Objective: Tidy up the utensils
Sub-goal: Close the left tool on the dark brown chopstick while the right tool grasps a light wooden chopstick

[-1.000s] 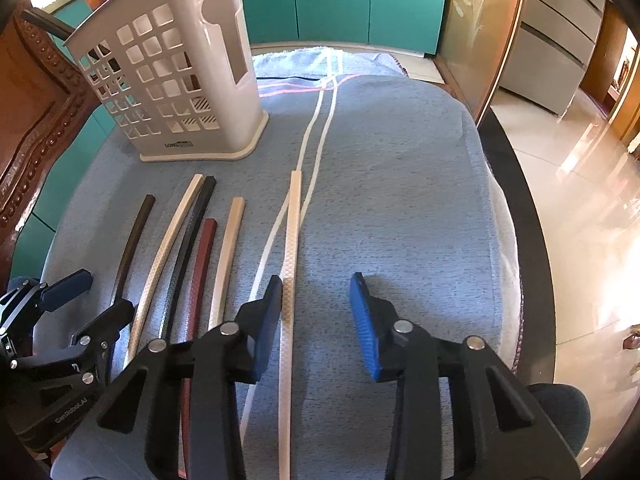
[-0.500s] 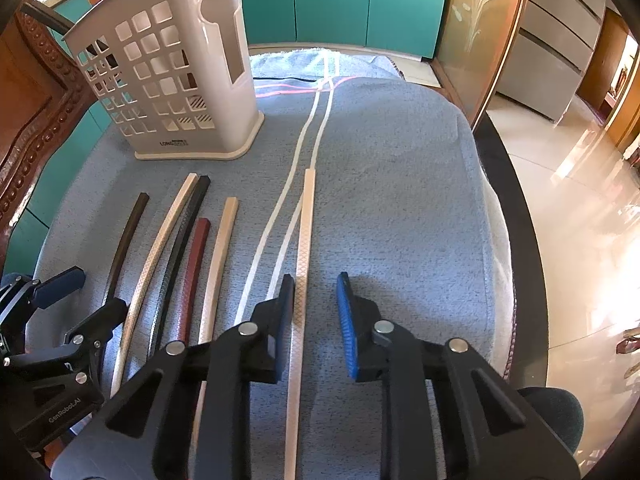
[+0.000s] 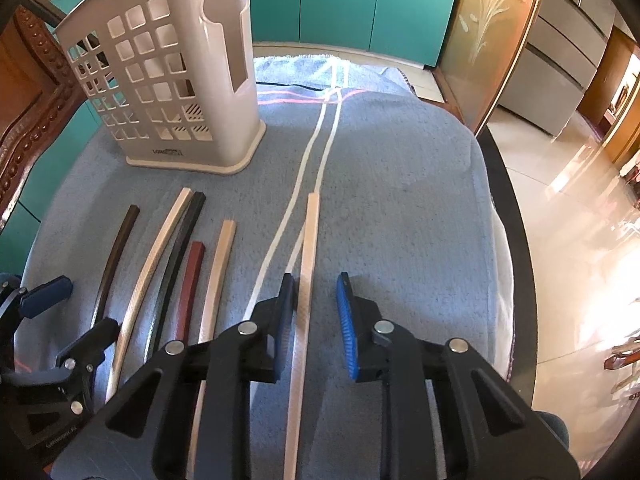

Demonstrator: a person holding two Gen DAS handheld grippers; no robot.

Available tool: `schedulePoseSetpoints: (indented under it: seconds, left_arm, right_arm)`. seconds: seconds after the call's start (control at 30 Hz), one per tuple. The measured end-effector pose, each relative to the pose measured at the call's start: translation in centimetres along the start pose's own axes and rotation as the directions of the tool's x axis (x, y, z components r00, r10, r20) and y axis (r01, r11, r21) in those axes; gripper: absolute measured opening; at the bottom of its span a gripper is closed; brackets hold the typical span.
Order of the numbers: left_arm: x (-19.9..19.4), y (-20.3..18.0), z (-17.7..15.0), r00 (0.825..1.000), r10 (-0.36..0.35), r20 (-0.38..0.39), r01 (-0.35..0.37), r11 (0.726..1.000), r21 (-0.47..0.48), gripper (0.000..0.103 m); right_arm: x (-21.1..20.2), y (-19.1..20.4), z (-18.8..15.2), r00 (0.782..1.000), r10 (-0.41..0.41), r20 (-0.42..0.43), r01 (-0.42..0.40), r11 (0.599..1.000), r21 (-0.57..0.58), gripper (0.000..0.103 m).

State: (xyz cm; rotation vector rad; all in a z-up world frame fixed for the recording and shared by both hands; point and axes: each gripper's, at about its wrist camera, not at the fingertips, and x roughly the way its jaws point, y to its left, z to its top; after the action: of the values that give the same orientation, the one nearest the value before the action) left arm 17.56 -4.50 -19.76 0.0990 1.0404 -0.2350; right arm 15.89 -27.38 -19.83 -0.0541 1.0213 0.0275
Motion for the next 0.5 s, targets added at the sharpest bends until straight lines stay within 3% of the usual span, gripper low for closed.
schedulePoseSetpoints:
  seconds: [0.07,0.37,0.5]
  left_arm:
    - [0.1,0.0,0.1,1.0,0.001,0.0,-0.001,1.0,0.001,0.068]
    - [0.6,1.3,1.0,1.0,-0.004,-0.008,0.004,1.0,-0.019,0.068]
    - [1.4,2.8,2.8,0.998,-0.047,-0.032,0.045,0.997,-0.062,0.068]
  right_arm:
    - [-0.1,-0.2,-0.2,1.0,0.008,-0.004,-0.008,1.0,0.004,0.008]
    - [-1.5,-2.3,-1.3,0.997,0.078,-0.02,-0.076,0.993,0.09,0.006]
    - [-1.7,-2.8,-1.3,0.997,0.07,-0.015,-0.068,0.992,0.11,0.008]
